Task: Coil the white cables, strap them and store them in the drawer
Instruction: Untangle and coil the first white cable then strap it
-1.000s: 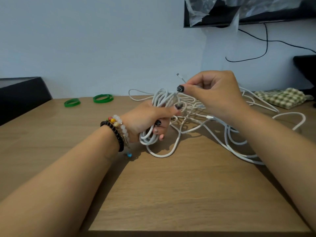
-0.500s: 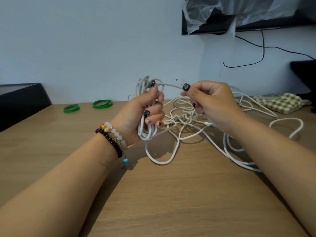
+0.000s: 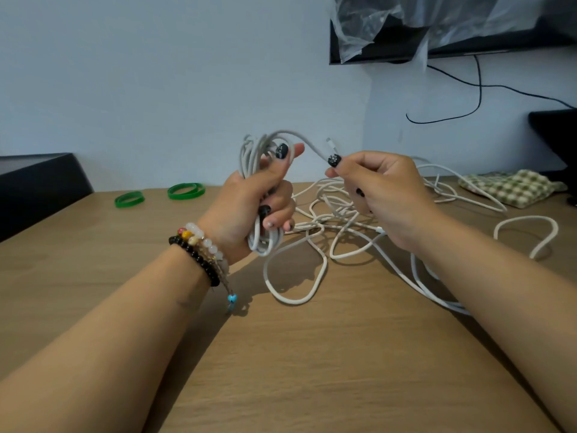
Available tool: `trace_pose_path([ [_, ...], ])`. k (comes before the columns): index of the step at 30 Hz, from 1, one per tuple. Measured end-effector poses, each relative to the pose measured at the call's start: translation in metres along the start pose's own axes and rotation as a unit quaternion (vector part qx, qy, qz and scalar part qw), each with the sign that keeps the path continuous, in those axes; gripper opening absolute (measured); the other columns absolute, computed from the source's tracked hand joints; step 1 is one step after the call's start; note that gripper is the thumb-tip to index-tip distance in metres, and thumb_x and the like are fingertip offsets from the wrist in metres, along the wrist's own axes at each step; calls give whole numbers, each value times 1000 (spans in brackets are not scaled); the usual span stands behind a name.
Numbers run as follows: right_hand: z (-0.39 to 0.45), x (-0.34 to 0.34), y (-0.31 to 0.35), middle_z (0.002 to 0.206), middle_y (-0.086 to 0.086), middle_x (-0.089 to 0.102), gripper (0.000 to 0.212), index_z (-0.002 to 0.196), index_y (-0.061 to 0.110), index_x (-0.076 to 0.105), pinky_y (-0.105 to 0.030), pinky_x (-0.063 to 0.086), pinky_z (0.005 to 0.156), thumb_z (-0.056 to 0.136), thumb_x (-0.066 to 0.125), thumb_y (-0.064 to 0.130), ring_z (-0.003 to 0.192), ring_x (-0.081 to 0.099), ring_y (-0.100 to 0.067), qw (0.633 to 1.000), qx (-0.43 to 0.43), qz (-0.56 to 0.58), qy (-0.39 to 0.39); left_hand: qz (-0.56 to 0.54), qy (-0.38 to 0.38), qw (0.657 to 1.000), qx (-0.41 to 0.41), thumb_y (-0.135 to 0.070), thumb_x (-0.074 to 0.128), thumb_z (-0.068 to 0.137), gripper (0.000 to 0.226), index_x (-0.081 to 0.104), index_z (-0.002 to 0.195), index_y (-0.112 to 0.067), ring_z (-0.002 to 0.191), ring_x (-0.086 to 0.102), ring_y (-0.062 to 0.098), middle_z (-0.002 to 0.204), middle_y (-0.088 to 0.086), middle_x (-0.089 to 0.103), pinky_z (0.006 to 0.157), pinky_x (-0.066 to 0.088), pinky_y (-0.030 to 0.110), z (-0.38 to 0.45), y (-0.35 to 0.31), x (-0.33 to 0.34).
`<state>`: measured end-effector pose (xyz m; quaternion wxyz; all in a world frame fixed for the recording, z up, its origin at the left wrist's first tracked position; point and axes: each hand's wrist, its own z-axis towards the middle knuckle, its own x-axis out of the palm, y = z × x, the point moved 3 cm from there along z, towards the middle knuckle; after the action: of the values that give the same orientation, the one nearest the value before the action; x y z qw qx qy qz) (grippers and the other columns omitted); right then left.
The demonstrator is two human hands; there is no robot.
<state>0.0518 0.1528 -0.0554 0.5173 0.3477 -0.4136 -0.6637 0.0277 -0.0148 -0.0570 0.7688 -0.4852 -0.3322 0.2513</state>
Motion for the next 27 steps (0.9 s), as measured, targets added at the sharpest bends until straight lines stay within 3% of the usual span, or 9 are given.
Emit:
trace_pose_path([
  [3, -4, 4, 1, 45, 5, 41, 16, 80, 9, 74, -16, 26, 42, 91, 63, 13, 41, 29, -9, 1000, -5, -19, 20, -3, 43, 999, 2, -31, 46, 97, 45, 52, 135, -10, 33, 33, 5, 44, -7, 27, 44, 44, 21, -1, 0, -1],
  [6, -9, 10, 1, 44, 4, 39, 17, 79, 5, 73, -17, 25, 41, 91, 62, 10, 40, 27, -8, 998, -2, -15, 60, -2, 48, 999, 4, -30, 45, 95, 39, 60, 125, -10, 33, 33, 4, 44, -8, 28, 45, 44, 21, 0, -1, -2],
  [11, -14, 20, -2, 52, -4, 50, 20, 75, 12, 74, -19, 28, 44, 91, 63, 14, 44, 33, -9, 992, -4, -58, 111, 40, -16, 999, 26, -28, 51, 94, 23, 65, 97, -9, 35, 36, 6, 43, -6, 31, 46, 44, 21, 1, 2, -5],
  [14, -16, 25, -5, 46, 4, 46, 21, 76, 10, 73, -17, 28, 43, 93, 61, 13, 43, 32, -9, 988, 1, -70, 134, 93, -69, 992, 42, -31, 58, 87, 22, 64, 86, -10, 39, 41, 9, 44, -4, 39, 48, 44, 23, 2, 4, -5],
  [18, -14, 26, -7, 47, 7, 46, 23, 76, 12, 74, -21, 30, 47, 93, 61, 19, 46, 35, -12, 984, -3, -103, 145, 102, -113, 988, 20, -39, 61, 78, 26, 65, 81, -13, 54, 55, 17, 66, 5, 55, 47, 48, 26, 1, 4, -6],
  [21, -15, 26, -9, 49, 7, 48, 32, 63, 22, 71, -22, 33, 50, 93, 60, 25, 44, 39, -7, 981, -4, -134, 143, 54, -89, 994, 8, -39, 57, 80, 29, 69, 75, -13, 77, 68, 16, 87, 4, 70, 67, 58, 32, 3, 5, 0],
  [23, -14, 25, -9, 48, 7, 47, 33, 62, 18, 69, -20, 33, 48, 93, 61, 25, 42, 38, -6, 982, -1, -135, 135, 21, -72, 997, 4, -38, 54, 81, 33, 71, 63, -17, 95, 70, 13, 101, 5, 73, 76, 59, 34, 4, 6, 4],
  [25, -13, 24, -10, 47, 8, 47, 30, 69, 8, 69, -19, 33, 46, 93, 61, 24, 41, 38, -6, 984, 4, -124, 129, -16, -73, 997, 9, -36, 52, 84, 30, 64, 69, -13, 102, 69, 15, 101, 7, 74, 76, 59, 35, 4, 6, 6],
  [27, -12, 24, -10, 47, 9, 47, 25, 73, 10, 70, -20, 33, 46, 93, 61, 22, 42, 38, -6, 984, -1, -117, 132, -34, -98, 994, 17, -34, 48, 93, 29, 54, 75, -11, 95, 72, 15, 87, 5, 75, 70, 59, 32, 4, 5, 4],
])
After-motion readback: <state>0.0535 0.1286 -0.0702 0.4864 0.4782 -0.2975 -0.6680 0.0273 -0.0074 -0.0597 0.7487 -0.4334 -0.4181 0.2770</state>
